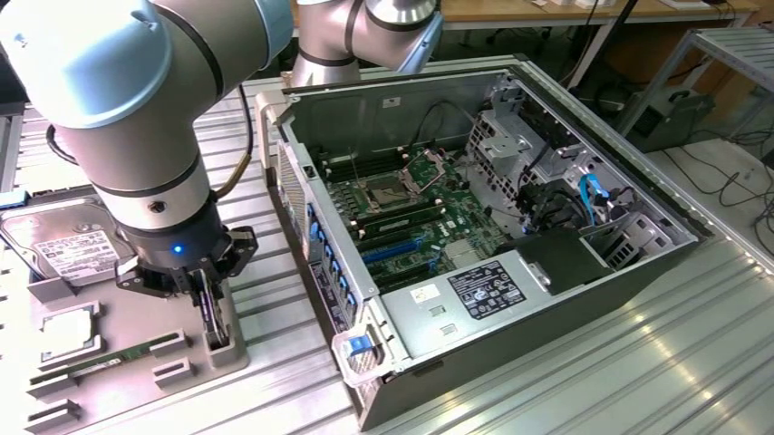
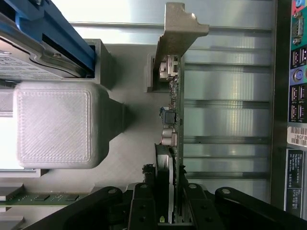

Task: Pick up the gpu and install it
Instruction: 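Pick up the gpu and move the gpu toward the slot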

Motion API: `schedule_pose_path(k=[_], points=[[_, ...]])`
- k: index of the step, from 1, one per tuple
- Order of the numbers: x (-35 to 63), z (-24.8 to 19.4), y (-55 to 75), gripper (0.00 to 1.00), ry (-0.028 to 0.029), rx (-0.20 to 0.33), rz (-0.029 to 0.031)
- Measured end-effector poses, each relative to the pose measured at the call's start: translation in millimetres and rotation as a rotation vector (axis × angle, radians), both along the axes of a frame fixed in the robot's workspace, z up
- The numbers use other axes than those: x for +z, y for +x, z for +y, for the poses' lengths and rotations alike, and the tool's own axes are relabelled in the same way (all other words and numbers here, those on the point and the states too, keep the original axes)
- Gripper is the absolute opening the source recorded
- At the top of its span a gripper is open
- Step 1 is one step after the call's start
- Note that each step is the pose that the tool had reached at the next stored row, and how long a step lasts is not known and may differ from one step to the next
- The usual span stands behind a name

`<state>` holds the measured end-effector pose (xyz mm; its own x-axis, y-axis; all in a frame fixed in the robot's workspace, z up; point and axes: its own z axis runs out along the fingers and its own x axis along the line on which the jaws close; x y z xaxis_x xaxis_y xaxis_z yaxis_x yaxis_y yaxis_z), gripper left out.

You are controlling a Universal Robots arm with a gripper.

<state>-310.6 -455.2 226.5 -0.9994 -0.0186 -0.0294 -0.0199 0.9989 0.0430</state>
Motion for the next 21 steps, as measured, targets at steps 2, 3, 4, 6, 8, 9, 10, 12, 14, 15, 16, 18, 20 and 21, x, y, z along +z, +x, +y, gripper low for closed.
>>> schedule_pose_path(k=[2,3,4,6,8,9,10,12,14,15,16,18,20,21], points=[[0.0,0.0,0.0,0.27,0.0,0.0,0.0],[0.0,0.0,0.0,0.27,0.0,0.0,0.0],[0.0,0.0,0.0,0.27,0.0,0.0,0.0],[1.1,0.0,0.0,0.27,-0.0001,0.0,0.0001],[5.4,0.0,0.0,0.27,0.0,0.0,0.0],[7.1,0.0,0.0,0.27,0.0,0.0,0.0],[8.7,0.0,0.0,0.27,0.0,0.0,0.0001],[10.9,0.0,0.0,0.27,-0.0001,0.0,0.0001],[13.2,0.0,0.0,0.27,0.0,0.0,0.0],[14.4,0.0,0.0,0.27,-0.0001,0.0,0.0001],[15.4,0.0,0.0,0.27,-0.0002,0.0,0.0001],[26.7,0.2,0.0,0.27,-0.0094,0.0,0.0],[31.6,0.2,0.0,0.27,-0.0151,0.0,0.0],[31.6,0.2,0.0,0.27,-0.0152,0.0,0.0001]])
